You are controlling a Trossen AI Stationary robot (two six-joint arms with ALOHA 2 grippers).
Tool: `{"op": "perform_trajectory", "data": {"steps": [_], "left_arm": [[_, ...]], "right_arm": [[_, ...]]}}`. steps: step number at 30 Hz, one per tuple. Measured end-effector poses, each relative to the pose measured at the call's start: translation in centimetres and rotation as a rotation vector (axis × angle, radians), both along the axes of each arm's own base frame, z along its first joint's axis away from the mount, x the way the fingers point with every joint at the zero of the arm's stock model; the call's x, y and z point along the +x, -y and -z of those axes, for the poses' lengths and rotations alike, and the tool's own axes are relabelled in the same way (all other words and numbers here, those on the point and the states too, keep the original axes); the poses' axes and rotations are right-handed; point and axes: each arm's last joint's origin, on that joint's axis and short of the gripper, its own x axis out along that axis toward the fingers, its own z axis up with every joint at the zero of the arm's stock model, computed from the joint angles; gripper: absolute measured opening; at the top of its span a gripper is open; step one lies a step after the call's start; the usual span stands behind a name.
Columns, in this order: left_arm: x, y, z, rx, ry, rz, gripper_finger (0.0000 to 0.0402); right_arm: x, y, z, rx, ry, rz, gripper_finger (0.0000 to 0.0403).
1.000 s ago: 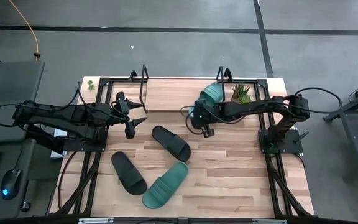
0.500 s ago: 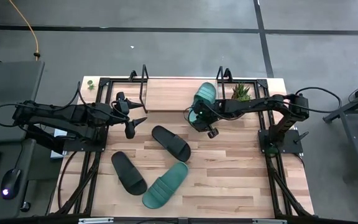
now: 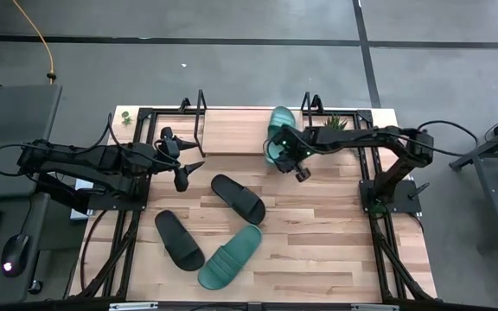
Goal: Pick and place slides into the shelf
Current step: Put the right blue slipper on the shelf
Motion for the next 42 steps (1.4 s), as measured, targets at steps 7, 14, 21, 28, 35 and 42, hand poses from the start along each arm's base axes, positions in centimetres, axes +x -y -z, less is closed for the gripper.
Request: {"op": "perform_trajectory", "data": {"steps": [7, 14, 21, 28, 35, 42], "left_arm": [[0.4, 0.0, 0.2, 0.000, -0.014, -0.001, 0.0273], [0.6, 0.0, 0.3, 0.000, -0.014, -0.001, 0.0273], [0.6, 0.0, 0.3, 0.000, -0.011, -0.001, 0.0273], [0.6, 0.0, 0.3, 0.000, -0.010, -0.001, 0.0273], [0.6, 0.0, 0.3, 0.000, -0.010, -0.001, 0.0273], [0.6, 0.0, 0.2, -0.001, -0.008, -0.001, 0.0273]], "right_arm": [[-1.6, 0.8, -1.5, 0.019, -0.002, 0.060, 0.0000], [-2.3, 0.7, -1.6, 0.007, -0.063, 0.113, 0.0000], [-2.7, 0.8, -1.4, -0.041, -0.120, 0.230, 0.0000], [-3.1, 0.7, -1.3, -0.025, -0.156, 0.348, 0.0000], [-3.1, -0.7, -1.5, -0.045, -0.169, 0.393, 0.0000], [-2.6, -2.5, -2.1, -0.078, -0.118, 0.391, 0.0000]]}}
